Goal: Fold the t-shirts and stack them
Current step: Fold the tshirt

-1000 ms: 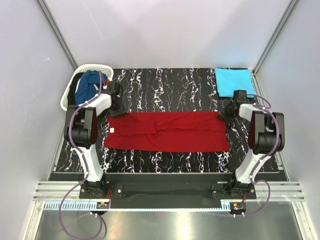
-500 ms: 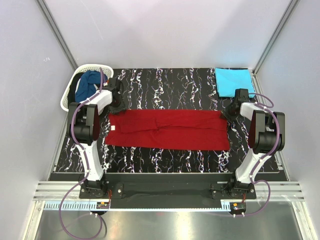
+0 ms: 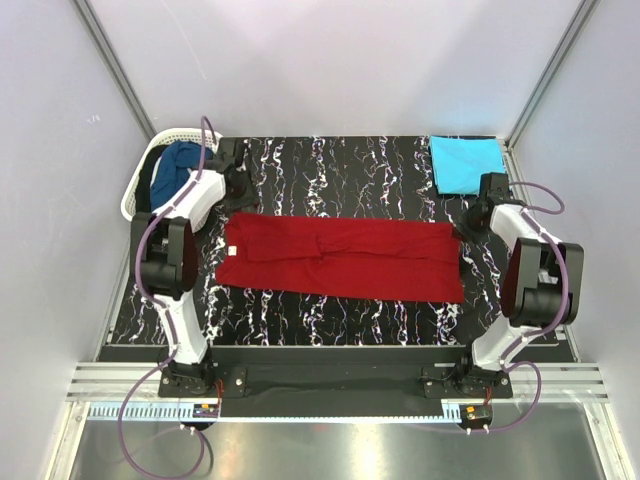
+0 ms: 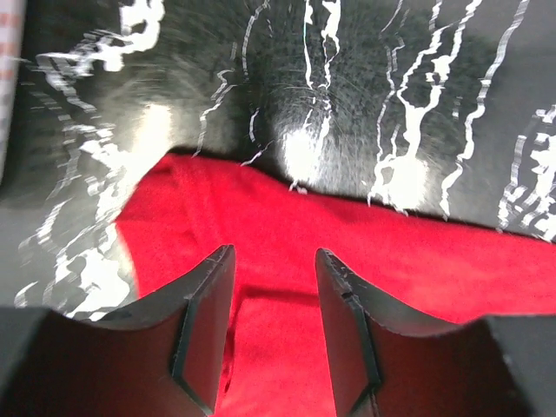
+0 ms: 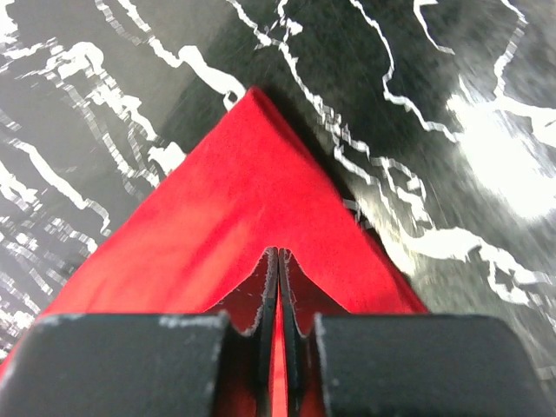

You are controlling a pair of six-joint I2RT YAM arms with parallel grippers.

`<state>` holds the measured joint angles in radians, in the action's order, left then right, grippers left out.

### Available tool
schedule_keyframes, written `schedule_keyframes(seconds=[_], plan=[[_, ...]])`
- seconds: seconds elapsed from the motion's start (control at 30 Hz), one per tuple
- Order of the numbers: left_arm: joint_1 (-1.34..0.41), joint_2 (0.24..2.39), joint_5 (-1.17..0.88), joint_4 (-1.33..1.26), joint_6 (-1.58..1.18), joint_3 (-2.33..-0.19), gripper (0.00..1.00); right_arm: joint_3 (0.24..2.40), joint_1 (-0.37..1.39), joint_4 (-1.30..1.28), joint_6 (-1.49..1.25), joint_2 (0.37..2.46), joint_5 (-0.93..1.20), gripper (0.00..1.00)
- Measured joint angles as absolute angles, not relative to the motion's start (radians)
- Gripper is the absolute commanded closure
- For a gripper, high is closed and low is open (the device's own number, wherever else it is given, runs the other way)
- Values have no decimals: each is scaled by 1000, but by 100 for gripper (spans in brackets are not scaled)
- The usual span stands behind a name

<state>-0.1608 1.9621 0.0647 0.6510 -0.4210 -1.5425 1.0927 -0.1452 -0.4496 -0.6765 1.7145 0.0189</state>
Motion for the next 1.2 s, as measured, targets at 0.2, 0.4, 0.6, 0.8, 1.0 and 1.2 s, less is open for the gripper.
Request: schedule_keyframes(seconds=[0.2,0.4,0.6,0.8,1.0,1.2], plan=[[-198,1813,75,656,-417,-1509,51,1068,-145,-501,-680,1597,21,91],[-260,1749,57,630,-426,-1363,51,981,-145,-520,-685,1569,37,90],[-260,1846,65,631,-443,-1300,50,967,-146,-511,-662,1641,38,90],[-255,1915,103,628,-448,-1295,50,978,-160,-501,-640,1703,44,91],[-257,1943,118,634,-451,-1332,50,999,-161,-500,-624,1723,36,91],[-257,1959,123,630,-451,-1354,50,998,-167,-490,-625,1717,9,91]])
